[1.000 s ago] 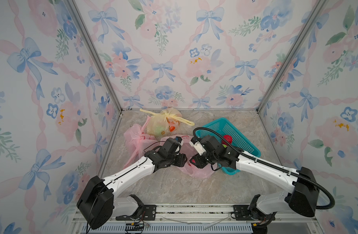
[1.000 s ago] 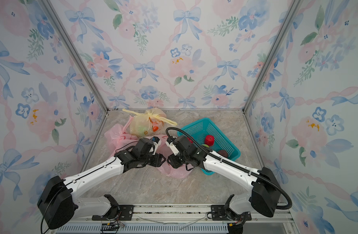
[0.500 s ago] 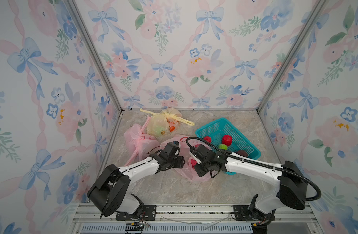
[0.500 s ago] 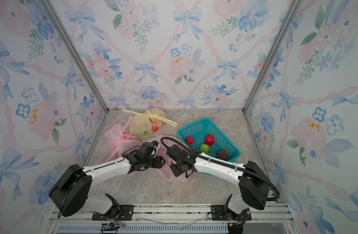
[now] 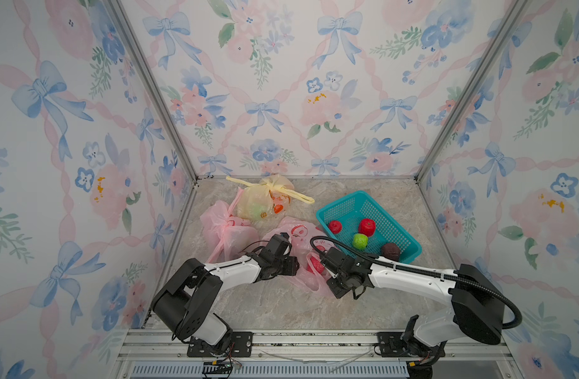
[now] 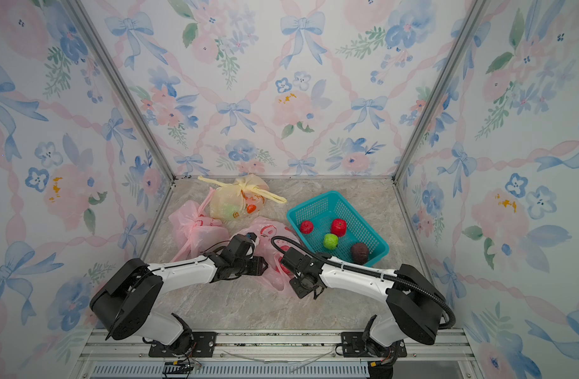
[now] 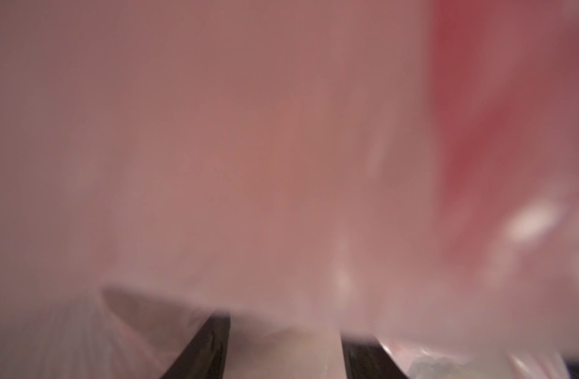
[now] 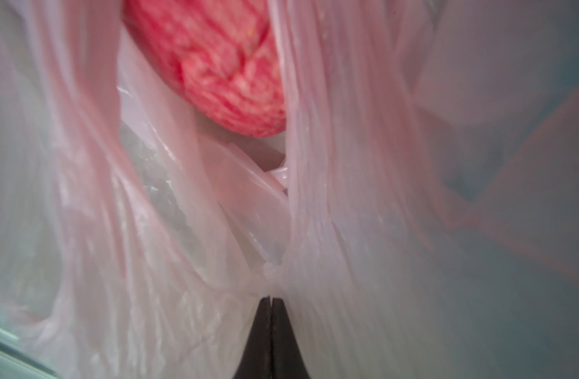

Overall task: Untie the knot of a plastic bag & take out the apple
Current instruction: Adjust the plastic bag at the center of the board, then pick up the apple from the plastic bag.

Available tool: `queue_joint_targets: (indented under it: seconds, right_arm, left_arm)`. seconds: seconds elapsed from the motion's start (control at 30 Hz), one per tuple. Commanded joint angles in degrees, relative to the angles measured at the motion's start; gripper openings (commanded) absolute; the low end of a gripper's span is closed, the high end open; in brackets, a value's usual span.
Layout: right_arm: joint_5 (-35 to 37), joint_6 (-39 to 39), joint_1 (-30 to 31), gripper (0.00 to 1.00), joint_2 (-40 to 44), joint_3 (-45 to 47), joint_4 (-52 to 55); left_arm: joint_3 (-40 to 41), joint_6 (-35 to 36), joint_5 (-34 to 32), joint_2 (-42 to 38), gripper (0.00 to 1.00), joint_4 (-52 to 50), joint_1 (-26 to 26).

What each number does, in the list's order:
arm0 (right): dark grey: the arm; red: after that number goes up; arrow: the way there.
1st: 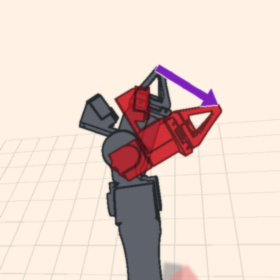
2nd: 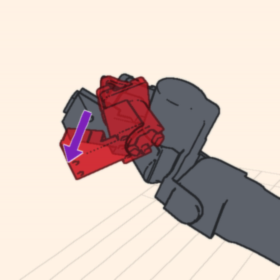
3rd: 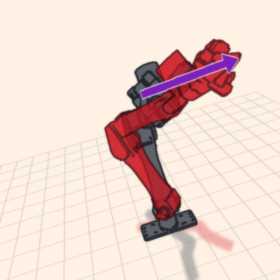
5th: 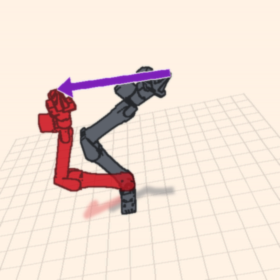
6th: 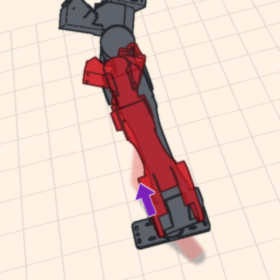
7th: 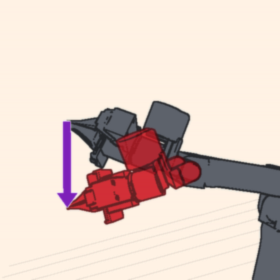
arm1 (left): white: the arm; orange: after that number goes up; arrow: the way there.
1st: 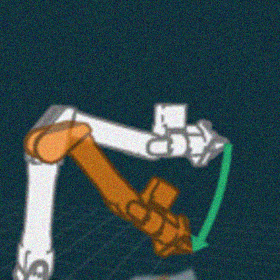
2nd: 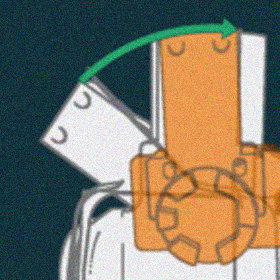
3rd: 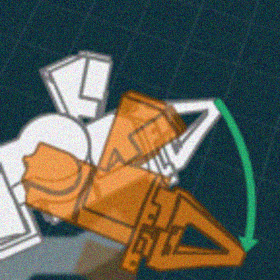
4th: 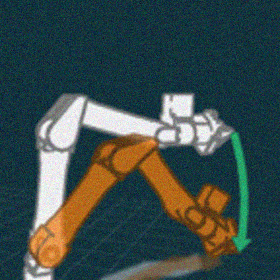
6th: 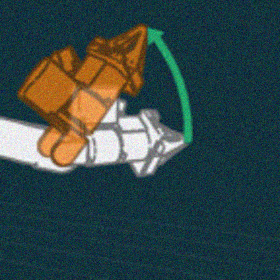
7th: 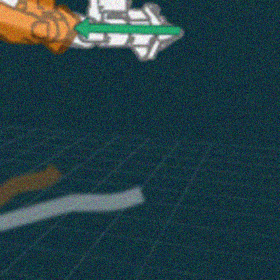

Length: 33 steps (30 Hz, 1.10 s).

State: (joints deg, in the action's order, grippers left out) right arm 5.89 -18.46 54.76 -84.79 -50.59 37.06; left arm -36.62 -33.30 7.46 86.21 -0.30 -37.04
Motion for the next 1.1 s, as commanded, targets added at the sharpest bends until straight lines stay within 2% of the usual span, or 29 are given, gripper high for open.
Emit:
queue_joint_targets:
  seconds: [0.0, 0.13, 0.23, 0.3, 0.57, 0.67, 0.73, 0.87, 1.07]
  right_arm:
    - [-1.5, 1.2, -0.6, 0.16, 2.8, 0.0, -4.8]
    - [-1.5, 1.5, -0.6, 0.21, 6.4, -1.6, -5.7]
    - [-2.0, 0.9, -0.6, 0.31, 9.3, -1.2, -9.4]
    - [-2.1, 0.6, -0.6, 0.32, 9.7, -1.2, -11.3]
    - [0.1, -2.3, -0.9, 0.31, 2.9, -5.0, -13.8]
    - [1.0, -4.4, -1.3, 0.40, -0.5, -6.9, -13.6]
    - [1.1, -5.4, -1.4, 0.50, -2.0, -7.4, -14.1]
    - [3.6, -6.2, -1.5, 0.55, -4.2, -8.5, -13.6]
    - [5.7, -7.0, -2.7, 0.56, -6.2, -8.2, -15.4]
  left_arm:
    - [0.8, -0.7, -0.2, 1.1, 0.56, -1.5, 0.5]
    - [0.6, -0.7, -0.4, 1.3, 0.56, -1.5, 0.4]
    - [0.5, -0.6, -0.3, 1.7, 0.56, -1.4, 0.4]
    - [0.5, -0.6, -0.1, 1.9, 0.56, -1.3, 0.5]
    - [0.1, -0.1, 0.0, 2.1, 0.55, -1.3, 0.4]
    - [0.2, 0.0, 0.0, 2.0, 0.55, -1.3, 0.4]
    - [0.2, 0.1, -0.2, 1.9, 0.55, -1.5, 0.4]
    - [0.2, 0.5, -0.6, 1.5, 0.55, -2.0, 0.5]
    - [0.2, 0.6, -0.7, 1.3, 0.55, -2.1, 0.6]
